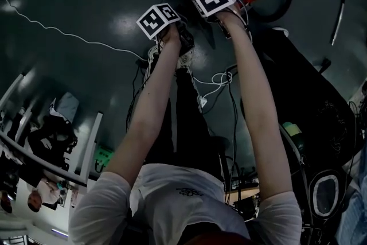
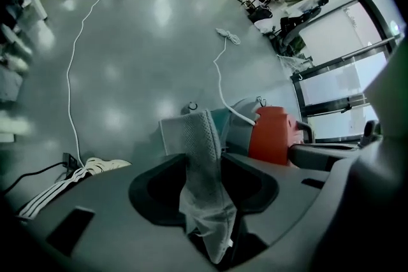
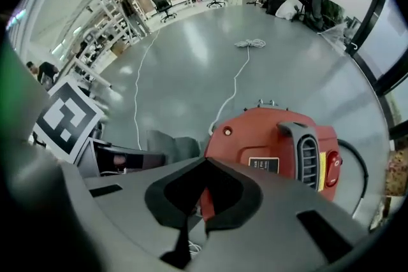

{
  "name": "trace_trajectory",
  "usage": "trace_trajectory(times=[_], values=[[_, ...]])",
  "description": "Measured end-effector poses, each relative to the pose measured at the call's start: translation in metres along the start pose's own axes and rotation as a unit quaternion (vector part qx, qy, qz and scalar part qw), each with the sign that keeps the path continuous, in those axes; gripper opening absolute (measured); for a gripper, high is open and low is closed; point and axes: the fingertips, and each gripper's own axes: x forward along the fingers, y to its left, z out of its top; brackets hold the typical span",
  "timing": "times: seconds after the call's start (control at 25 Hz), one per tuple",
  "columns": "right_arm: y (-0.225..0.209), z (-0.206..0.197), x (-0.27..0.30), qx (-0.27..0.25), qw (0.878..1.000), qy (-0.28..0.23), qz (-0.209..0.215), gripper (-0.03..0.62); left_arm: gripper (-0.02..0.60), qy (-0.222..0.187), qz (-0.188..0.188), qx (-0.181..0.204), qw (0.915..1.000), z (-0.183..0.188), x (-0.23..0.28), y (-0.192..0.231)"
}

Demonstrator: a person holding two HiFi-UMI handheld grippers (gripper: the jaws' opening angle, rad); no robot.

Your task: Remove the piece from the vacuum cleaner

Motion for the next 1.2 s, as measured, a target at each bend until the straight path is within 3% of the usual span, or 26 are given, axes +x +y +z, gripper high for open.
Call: trace_trajectory(times=[0.08,0.16,0.28,0.32,0.56,0.76,1.0,1.2], values=[[0.003,0.004,0.001,0.004,1.000,0.003,0.014,0.014,0.172,-0.004,0.002,0.006,1.0000,0.001,0.001,-0.001],[-0.002,0.002,-0.001,-0.002,1.000,0.023,-0.001,0.014,0.169,-0.015,-0.002,0.002,0.9999,0.003,0.002,-0.001],[-0.008,0.006,-0.001,-0.008,0.999,0.027,-0.020,0.014,0.037,-0.034,-0.007,0.004,0.9994,0.005,0.000,-0.002],[-0.007,0.007,-0.001,-0.007,0.999,0.025,-0.022,0.014,0.031,-0.040,-0.009,0.007,0.9991,0.005,-0.001,-0.001],[-0.004,0.011,0.003,-0.011,0.999,0.032,-0.027,0.014,0.028,-0.040,-0.026,-0.005,0.9988,-0.008,-0.007,0.022],[0.012,0.010,0.002,-0.020,0.998,0.053,-0.033,0.014,0.027,-0.038,-0.034,0.056,0.9971,-0.021,-0.016,0.028],[0.018,0.013,0.010,-0.061,0.995,0.068,-0.039,0.014,0.027,-0.057,-0.072,0.081,0.9925,-0.024,-0.024,0.033],[0.008,0.008,0.006,-0.057,0.993,0.082,-0.058,0.014,0.027,-0.064,-0.088,0.107,0.9883,-0.028,-0.025,0.037]])
